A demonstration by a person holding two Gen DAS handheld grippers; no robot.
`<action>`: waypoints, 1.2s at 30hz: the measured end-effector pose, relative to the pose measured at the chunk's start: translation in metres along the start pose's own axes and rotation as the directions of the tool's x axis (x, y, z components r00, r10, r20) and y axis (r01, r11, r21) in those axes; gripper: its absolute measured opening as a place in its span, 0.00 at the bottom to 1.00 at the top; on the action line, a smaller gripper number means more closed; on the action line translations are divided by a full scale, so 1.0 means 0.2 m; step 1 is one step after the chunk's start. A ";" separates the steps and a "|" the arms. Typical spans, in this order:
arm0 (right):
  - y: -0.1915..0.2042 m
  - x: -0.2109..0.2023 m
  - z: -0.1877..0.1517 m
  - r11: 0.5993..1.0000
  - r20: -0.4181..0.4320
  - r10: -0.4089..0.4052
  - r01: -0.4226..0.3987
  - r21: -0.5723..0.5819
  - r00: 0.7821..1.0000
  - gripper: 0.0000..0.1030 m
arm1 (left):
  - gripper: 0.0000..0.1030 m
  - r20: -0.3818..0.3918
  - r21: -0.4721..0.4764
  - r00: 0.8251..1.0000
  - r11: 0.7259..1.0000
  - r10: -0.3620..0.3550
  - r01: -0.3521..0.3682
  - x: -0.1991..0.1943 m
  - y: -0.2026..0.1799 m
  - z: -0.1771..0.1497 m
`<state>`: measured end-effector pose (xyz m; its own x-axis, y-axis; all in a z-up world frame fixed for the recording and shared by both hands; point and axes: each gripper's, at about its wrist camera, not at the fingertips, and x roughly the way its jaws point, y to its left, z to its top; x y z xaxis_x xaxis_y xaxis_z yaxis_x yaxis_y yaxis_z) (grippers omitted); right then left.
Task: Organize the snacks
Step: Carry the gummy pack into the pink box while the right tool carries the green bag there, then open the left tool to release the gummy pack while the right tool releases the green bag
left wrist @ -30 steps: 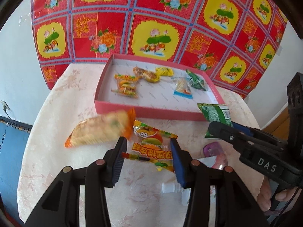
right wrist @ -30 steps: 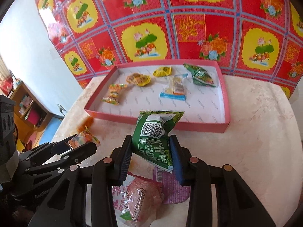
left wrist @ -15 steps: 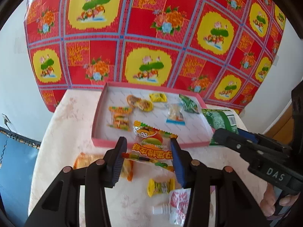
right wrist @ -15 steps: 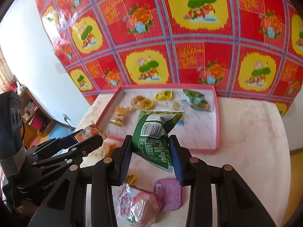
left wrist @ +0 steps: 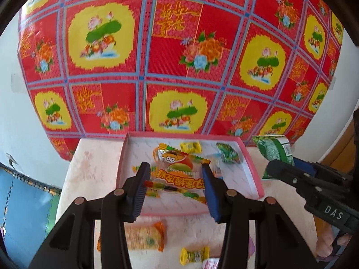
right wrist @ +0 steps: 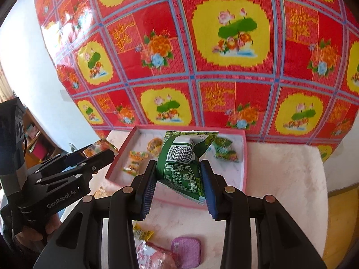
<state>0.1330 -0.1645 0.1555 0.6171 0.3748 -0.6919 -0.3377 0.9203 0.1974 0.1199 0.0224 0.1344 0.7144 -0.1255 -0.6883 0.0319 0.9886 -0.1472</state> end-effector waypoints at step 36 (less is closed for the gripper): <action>-0.29 0.57 -0.08 0.990 -0.134 -0.040 0.058 0.130 0.990 0.38 | 0.47 -0.103 -0.041 0.993 0.997 0.060 -0.065 0.75 0.14 0.01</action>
<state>0.2120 -0.1776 0.0533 0.5292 0.3193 -0.7861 -0.2065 0.9471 0.2457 0.2294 0.0309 0.0290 0.6391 -0.0736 -0.7656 -0.0429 0.9904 -0.1311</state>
